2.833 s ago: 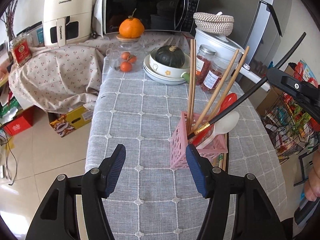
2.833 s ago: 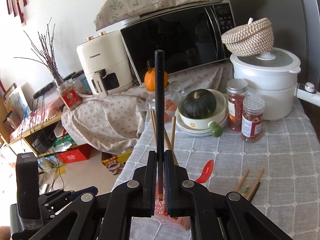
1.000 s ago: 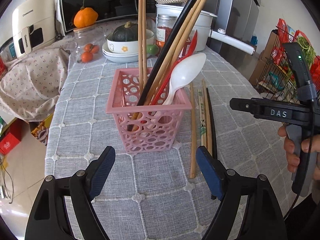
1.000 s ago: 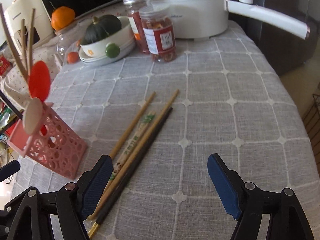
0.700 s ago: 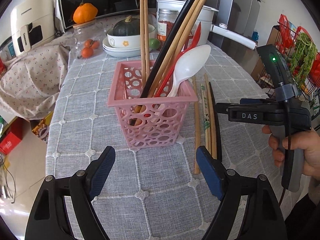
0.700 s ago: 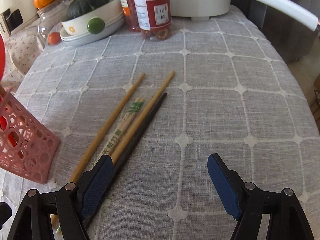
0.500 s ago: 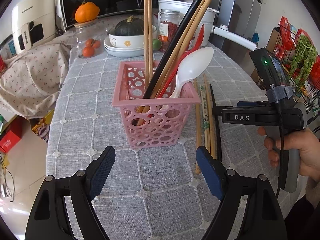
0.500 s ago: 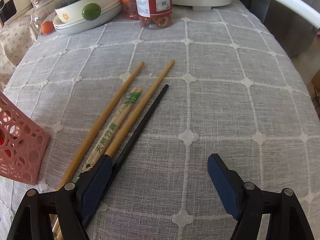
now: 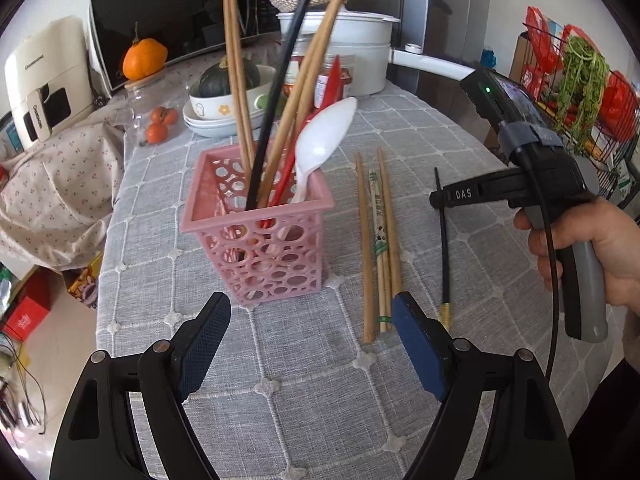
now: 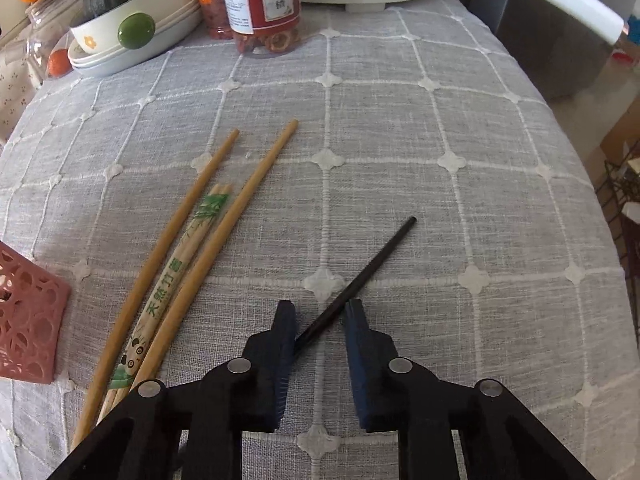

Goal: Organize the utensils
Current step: 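Grasp the last black chopstick with the right tool while the left tool grasps a wooden chopstick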

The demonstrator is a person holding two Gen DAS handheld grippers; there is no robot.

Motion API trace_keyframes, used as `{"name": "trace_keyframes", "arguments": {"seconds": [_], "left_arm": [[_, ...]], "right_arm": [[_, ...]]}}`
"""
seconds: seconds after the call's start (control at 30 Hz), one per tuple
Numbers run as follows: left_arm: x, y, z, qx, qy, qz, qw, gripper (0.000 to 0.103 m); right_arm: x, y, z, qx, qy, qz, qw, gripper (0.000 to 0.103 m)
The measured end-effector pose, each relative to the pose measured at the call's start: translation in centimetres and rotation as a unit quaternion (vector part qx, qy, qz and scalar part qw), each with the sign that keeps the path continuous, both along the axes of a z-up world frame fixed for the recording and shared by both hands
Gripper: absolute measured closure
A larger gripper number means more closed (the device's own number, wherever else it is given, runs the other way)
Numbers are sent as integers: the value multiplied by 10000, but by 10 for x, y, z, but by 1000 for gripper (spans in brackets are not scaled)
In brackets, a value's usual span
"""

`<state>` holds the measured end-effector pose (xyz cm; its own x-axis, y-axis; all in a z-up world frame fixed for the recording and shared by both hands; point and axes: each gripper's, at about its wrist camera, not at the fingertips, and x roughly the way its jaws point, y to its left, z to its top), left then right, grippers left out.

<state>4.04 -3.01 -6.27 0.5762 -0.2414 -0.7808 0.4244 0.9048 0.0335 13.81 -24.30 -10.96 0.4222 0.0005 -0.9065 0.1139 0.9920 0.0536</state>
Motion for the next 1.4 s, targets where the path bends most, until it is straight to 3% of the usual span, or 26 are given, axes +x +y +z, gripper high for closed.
{"name": "trace_keyframes", "arguments": {"seconds": [0.13,0.4,0.5,0.63,0.8,1.03,1.4], "left_arm": [[-14,-22,1,280,-151,-233,9992,18],[-26,-88,-5,632,-21,-758,9951,18],[-12,-111,-9,557,170,-774,9953,26],[29,-134,-17,396,678,-575,9953,53],[91,-150,-25,405,1135,-41,9927,71],[135,-154,-34,366,1531,440,9866,86],[153,-155,-48,454,1749,578,9818,88]], "right_arm": [[-4,-24,3,465,201,-250,9984,98],[-27,-68,19,734,250,-581,9953,99],[-40,-78,29,850,164,-572,9946,99],[-54,-95,39,1026,60,-618,9928,99],[-62,-113,42,1207,27,-709,9901,99],[-63,-116,52,1460,-93,-621,9873,99],[-62,-120,52,1607,-76,-614,9851,99]]}}
